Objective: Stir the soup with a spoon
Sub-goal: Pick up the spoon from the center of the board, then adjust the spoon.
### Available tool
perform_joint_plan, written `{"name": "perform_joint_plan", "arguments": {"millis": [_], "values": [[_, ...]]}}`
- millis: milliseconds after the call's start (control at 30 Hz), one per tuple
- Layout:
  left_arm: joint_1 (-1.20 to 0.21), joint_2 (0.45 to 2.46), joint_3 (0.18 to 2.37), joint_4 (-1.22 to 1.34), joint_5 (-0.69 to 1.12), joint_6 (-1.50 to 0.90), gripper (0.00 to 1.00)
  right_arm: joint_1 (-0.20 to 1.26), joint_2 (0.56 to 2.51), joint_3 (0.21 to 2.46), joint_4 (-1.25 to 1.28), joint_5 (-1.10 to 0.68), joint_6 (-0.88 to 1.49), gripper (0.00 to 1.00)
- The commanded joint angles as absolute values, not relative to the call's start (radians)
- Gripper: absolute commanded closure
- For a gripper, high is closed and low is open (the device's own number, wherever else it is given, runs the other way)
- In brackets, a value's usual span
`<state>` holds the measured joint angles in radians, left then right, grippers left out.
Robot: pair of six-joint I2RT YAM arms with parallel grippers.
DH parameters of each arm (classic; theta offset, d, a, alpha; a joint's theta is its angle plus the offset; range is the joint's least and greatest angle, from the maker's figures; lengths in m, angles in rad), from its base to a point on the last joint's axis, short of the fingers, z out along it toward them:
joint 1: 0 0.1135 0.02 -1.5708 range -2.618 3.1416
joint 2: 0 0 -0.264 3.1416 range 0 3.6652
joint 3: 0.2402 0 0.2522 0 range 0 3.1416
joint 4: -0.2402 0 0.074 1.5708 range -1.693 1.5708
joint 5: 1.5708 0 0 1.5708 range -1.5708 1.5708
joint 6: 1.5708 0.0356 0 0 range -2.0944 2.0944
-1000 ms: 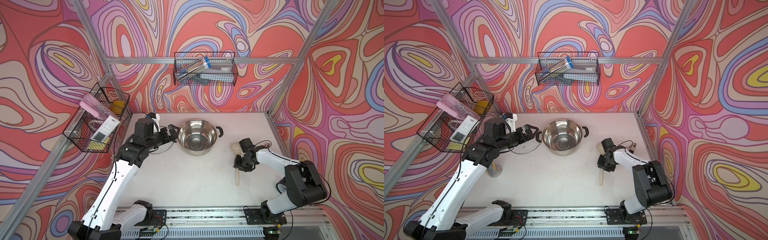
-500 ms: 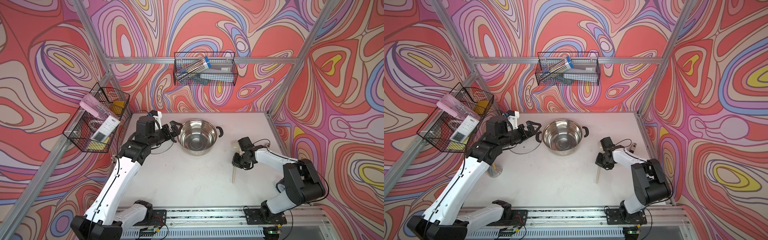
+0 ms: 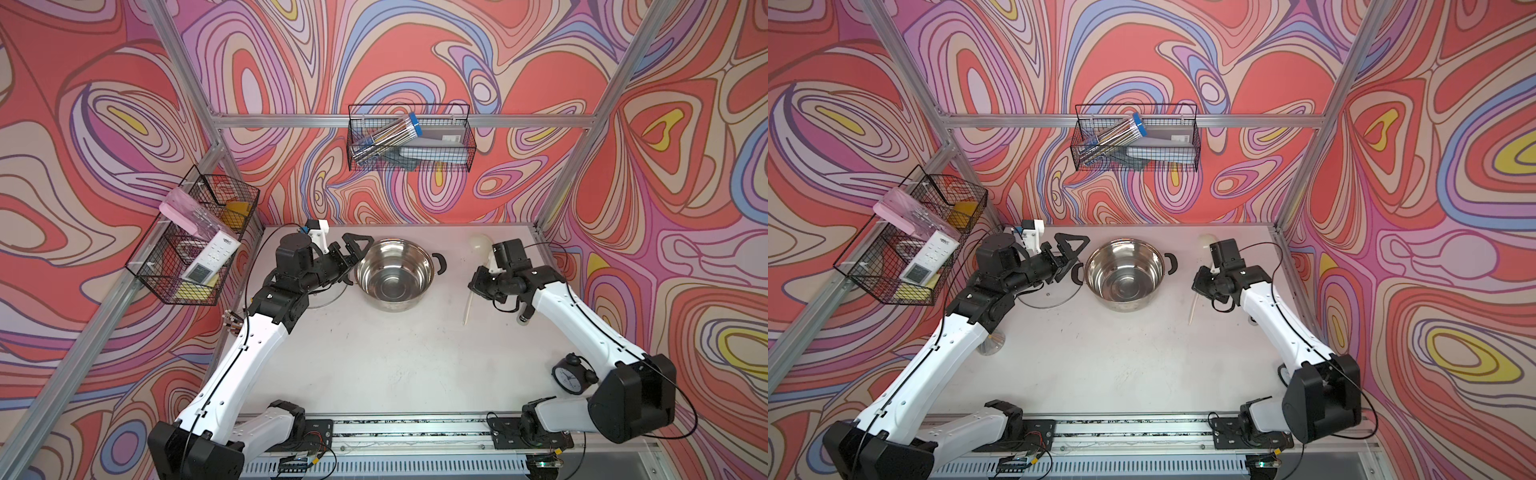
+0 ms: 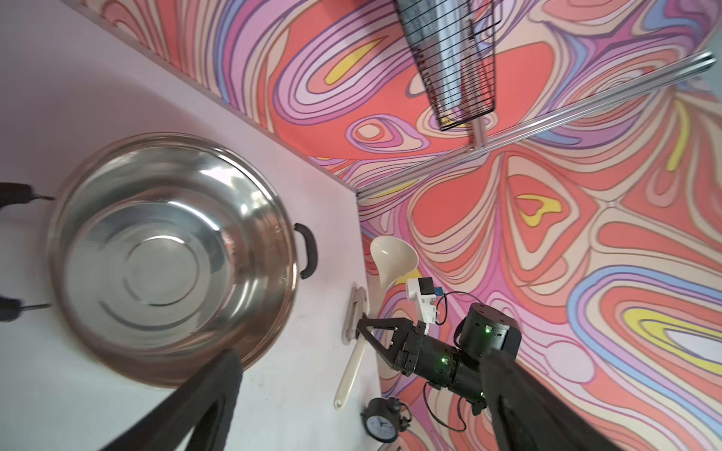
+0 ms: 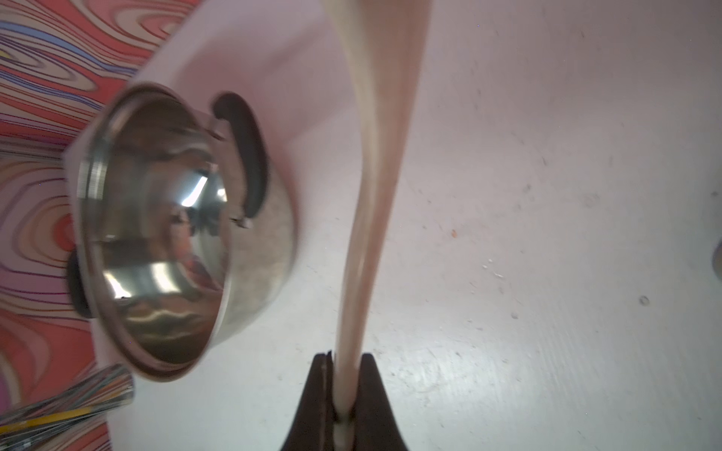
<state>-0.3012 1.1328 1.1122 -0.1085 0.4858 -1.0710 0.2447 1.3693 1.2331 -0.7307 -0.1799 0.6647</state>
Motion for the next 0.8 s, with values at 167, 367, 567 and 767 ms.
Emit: {"name": "perform_joint_plan", "arguments": {"millis": [167, 367, 567, 767], "values": [[-0.409, 1.233, 1.105, 0.205, 0.55, -1.186, 0.02, 0.247, 1.388, 1.403, -0.373, -0.494, 0.998, 1.0], [-0.5, 1.306, 1.115, 0.344, 0.517, -1.241, 0.07, 0.273, 1.402, 1.365, 0.015, -0.524, 1.281, 1.0], [-0.551, 1.37, 1.13, 0.496, 0.488, -1.312, 0.12, 0.32, 1.43, 1.37, 0.165, -0.495, 1.388, 1.0], [-0.565, 1.415, 1.154, 0.625, 0.47, -1.387, 0.23, 0.336, 1.44, 1.359, 0.204, -0.497, 1.414, 1.0]]}}
